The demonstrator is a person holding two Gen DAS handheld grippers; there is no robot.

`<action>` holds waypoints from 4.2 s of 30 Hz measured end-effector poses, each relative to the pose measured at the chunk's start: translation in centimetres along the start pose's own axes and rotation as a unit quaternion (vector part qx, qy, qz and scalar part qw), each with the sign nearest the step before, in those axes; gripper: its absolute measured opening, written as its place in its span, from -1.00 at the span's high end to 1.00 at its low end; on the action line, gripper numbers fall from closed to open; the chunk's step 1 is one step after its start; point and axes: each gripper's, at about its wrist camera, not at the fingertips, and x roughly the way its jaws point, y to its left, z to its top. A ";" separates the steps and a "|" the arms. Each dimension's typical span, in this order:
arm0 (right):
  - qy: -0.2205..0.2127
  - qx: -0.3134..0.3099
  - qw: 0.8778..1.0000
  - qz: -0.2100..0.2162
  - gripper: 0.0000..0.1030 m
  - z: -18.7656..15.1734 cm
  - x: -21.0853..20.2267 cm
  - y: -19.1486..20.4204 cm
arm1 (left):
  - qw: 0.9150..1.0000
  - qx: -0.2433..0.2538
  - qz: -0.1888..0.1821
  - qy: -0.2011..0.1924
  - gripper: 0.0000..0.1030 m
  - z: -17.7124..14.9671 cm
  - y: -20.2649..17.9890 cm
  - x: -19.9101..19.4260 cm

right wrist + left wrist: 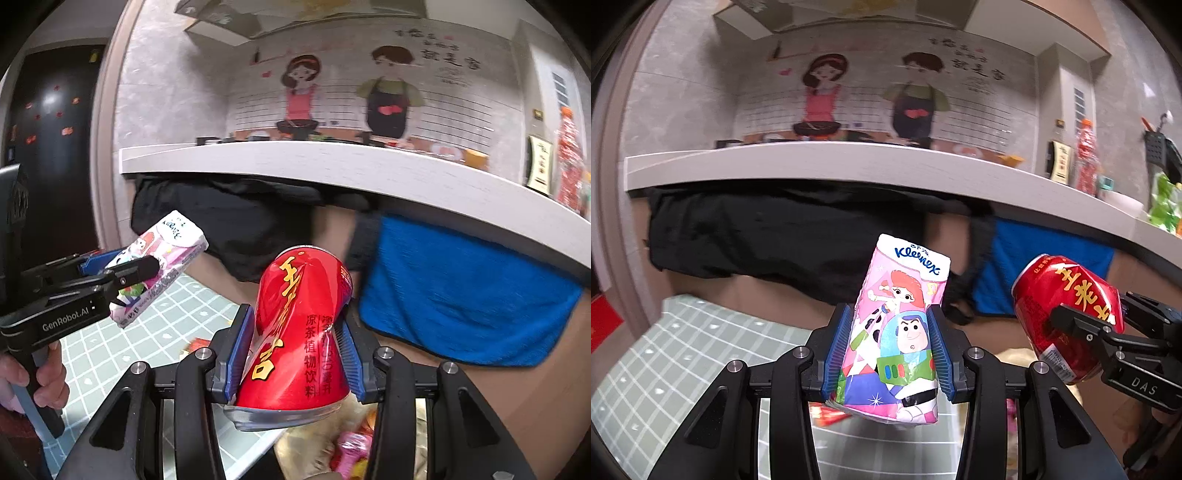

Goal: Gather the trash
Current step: 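Carry the Kleenex pack and red can over the bin and open both tools, then grasp the red-gold candy wrapper on the table with the left tool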

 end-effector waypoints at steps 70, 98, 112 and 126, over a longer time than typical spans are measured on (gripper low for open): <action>0.082 0.140 0.987 0.016 0.13 -6.2 6.7 -4.0 | 0.981 -0.121 0.003 0.151 -0.36 -6.3 12.3 9.4; 0.171 0.123 0.975 0.067 0.13 -6.9 17.0 0.8 | 0.961 0.045 -0.051 0.269 0.93 -11.3 10.2 17.1; 0.235 0.174 0.955 0.038 0.13 -7.0 28.8 0.0 | 0.975 -0.053 -0.040 0.212 0.90 -7.7 19.9 7.9; 0.183 0.136 0.960 0.164 0.75 -3.2 24.6 7.1 | 0.970 -0.120 -0.014 0.211 0.88 -9.4 25.7 4.1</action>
